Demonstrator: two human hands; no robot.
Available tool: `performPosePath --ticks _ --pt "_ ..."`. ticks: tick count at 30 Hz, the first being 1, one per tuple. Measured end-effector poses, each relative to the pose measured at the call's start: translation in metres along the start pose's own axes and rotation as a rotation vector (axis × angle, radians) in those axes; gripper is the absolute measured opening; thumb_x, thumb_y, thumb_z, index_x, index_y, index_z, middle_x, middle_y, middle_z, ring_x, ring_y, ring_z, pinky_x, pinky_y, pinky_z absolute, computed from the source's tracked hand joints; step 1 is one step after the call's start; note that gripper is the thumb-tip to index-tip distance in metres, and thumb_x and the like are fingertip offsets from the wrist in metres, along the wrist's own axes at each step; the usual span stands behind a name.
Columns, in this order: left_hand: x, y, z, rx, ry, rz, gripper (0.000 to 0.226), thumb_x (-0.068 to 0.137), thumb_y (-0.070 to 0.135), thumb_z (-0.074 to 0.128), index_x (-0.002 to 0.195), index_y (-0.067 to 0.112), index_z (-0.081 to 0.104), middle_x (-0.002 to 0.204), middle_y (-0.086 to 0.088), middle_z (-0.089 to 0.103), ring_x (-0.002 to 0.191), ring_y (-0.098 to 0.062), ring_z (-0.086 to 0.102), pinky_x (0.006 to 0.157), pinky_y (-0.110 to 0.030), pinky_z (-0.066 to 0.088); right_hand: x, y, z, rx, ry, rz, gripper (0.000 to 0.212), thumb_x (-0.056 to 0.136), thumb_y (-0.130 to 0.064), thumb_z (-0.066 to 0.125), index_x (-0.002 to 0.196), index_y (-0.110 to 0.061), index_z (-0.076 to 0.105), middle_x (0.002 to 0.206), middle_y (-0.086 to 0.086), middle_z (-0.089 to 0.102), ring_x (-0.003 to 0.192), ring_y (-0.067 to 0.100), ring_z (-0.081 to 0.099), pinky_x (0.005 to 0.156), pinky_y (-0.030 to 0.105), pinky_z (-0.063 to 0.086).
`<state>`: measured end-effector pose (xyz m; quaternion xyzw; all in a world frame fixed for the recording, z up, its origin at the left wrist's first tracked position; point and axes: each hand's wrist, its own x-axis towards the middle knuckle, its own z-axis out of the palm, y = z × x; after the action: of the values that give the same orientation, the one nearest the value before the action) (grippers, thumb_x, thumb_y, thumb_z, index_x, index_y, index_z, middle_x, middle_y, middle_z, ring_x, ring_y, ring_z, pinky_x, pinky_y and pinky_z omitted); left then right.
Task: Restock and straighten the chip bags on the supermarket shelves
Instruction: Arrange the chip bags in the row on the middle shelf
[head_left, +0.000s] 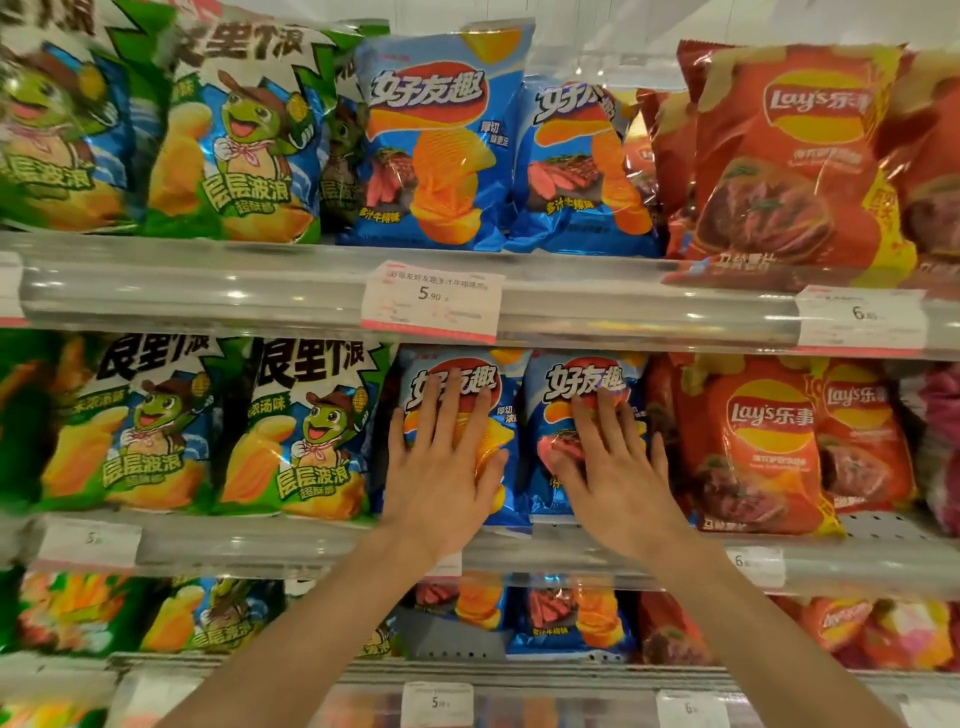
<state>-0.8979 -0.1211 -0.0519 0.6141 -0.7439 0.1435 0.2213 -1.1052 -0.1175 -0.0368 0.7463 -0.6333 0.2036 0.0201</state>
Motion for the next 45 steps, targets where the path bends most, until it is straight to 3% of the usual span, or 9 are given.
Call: performPosePath --ticks 5,10,16,20,26,31,37,41,45 --pt "-0.002 -0.01 -0.004 -0.092 0.02 0.009 0.072 0.097 0.066 0.006 0.162 0.034 -0.002 0.17 -0.003 -0.013 0.156 -0.023 -0.014 0.125 -0.055 0.002 0.014 -0.026 -0.02 -0.016 0.303 -0.132 0.056 0.098 -0.042 0.056 0.144 -0.009 0.051 0.152 0.015 0.047 0.139 0.037 0.042 0.112 0.052 0.033" --pt "0.0 -0.023 -0.006 -0.299 -0.006 -0.083 0.068 0.101 0.062 0.014 0.16 0.036 -0.006 0.169 0.001 -0.021 0.156 -0.023 -0.016 0.124 -0.053 0.008 0.035 -0.06 -0.024 0.223 0.234 -0.23 0.044 0.101 -0.019 0.055 0.144 -0.011 0.052 0.131 0.015 0.062 0.122 0.032 0.056 0.104 0.042 0.044" --pt "0.002 -0.029 -0.007 -0.505 -0.074 -0.138 0.065 0.103 0.055 0.032 0.159 0.045 -0.001 0.168 0.003 -0.021 0.155 -0.032 0.007 0.12 -0.049 0.025 0.054 -0.075 -0.023 0.289 -0.024 -0.106 0.059 0.103 -0.024 0.05 0.158 -0.023 0.028 0.143 0.016 0.052 0.129 0.034 0.051 0.105 0.042 0.045" --pt "0.001 -0.029 -0.004 -0.465 -0.046 -0.099 0.07 0.103 0.052 0.038 0.16 0.039 -0.001 0.168 0.0 -0.021 0.151 -0.03 0.01 0.121 -0.047 0.02 0.06 -0.075 -0.026 0.393 -0.147 -0.067 0.068 0.102 -0.017 0.051 0.16 -0.027 0.017 0.159 0.01 0.037 0.142 0.029 0.04 0.115 0.042 0.038" --pt "0.006 -0.033 -0.002 -0.373 0.036 -0.043 0.072 0.103 0.052 0.038 0.162 0.032 0.002 0.168 -0.008 -0.019 0.148 -0.03 0.011 0.12 -0.048 0.022 0.051 -0.081 -0.013 0.421 0.054 -0.122 0.068 0.099 -0.006 0.053 0.158 -0.024 0.026 0.159 0.008 0.033 0.147 0.026 0.031 0.114 0.028 0.027" --pt "0.003 -0.031 -0.003 -0.2 0.019 -0.064 0.074 0.099 0.061 0.02 0.162 0.028 0.002 0.169 -0.014 -0.013 0.151 -0.036 0.013 0.114 -0.054 0.034 0.037 -0.075 -0.007 0.348 0.14 -0.177 0.06 0.099 -0.01 0.054 0.155 -0.015 0.032 0.152 0.013 0.042 0.14 0.03 0.039 0.116 0.039 0.035" --pt "0.013 -0.02 -0.015 -0.048 0.153 0.171 0.063 0.101 0.049 0.035 0.157 0.02 0.034 0.166 -0.015 0.023 0.153 -0.036 0.021 0.122 -0.057 0.021 0.018 -0.026 -0.013 -0.027 0.372 -0.23 0.051 0.098 -0.02 0.051 0.146 -0.003 0.046 0.151 0.02 0.044 0.14 0.04 0.039 0.114 0.055 0.035" --pt "0.018 -0.007 -0.011 0.007 0.062 0.2 0.065 0.101 0.051 0.03 0.16 0.022 0.028 0.169 -0.011 0.018 0.155 -0.033 0.016 0.125 -0.056 0.01 0.006 0.0 -0.001 -0.156 0.205 -0.135 0.064 0.105 -0.053 0.028 0.159 -0.019 0.024 0.168 0.012 0.014 0.154 0.035 0.009 0.123 0.054 0.013" --pt "0.019 -0.008 -0.005 0.062 0.026 0.18 0.069 0.102 0.058 0.018 0.162 0.024 0.017 0.17 -0.008 0.012 0.156 -0.031 0.01 0.124 -0.057 0.008 0.006 0.007 0.01 -0.142 0.137 -0.073 0.07 0.099 -0.066 0.009 0.161 -0.032 0.004 0.169 0.003 -0.007 0.155 0.029 -0.007 0.124 0.055 0.003"
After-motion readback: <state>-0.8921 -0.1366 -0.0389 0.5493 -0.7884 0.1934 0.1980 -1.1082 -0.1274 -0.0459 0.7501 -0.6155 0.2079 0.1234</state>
